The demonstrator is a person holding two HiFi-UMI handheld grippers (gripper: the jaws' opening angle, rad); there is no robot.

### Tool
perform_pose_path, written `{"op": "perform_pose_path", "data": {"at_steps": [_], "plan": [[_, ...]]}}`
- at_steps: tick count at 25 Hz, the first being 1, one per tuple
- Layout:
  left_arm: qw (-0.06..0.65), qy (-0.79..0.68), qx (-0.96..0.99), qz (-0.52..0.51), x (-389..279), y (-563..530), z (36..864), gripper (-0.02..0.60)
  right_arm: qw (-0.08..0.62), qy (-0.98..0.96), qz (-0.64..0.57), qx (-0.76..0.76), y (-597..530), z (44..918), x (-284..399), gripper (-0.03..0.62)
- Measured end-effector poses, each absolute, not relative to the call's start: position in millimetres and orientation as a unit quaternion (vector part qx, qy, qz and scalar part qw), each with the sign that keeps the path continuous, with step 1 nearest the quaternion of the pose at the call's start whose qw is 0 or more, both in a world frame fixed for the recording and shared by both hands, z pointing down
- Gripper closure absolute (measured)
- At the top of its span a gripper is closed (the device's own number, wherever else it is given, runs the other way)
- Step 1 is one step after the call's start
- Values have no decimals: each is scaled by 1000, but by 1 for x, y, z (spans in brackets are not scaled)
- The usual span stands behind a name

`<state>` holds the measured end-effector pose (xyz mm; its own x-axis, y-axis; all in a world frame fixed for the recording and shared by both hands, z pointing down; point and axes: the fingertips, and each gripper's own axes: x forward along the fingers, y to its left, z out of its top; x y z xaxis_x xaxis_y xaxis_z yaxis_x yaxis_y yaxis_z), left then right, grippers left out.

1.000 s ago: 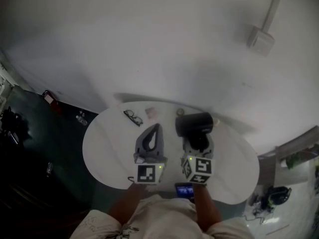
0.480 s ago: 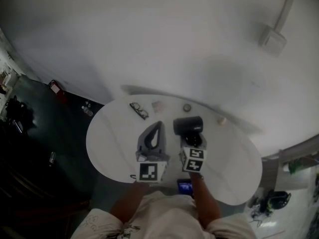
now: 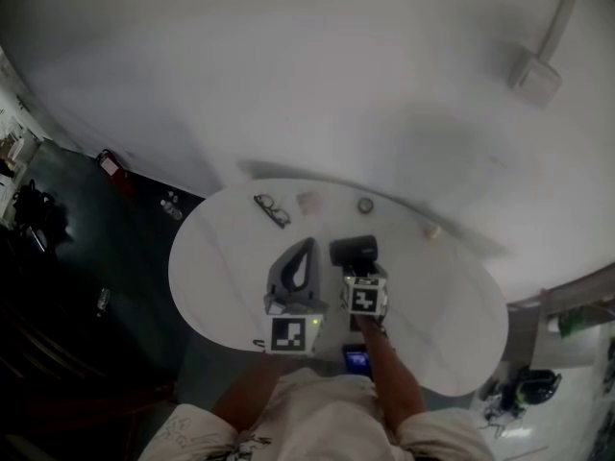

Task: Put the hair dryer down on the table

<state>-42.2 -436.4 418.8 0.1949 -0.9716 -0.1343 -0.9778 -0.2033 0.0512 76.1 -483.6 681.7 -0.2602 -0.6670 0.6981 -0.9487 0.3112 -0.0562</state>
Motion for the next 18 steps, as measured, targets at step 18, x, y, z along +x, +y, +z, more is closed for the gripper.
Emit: {"op": "perform_pose_path", "data": {"at_steps": [18], "plan": [[6, 624, -779, 60, -45, -444, 432, 586, 418, -689, 336, 488, -458, 747, 73, 332]]}}
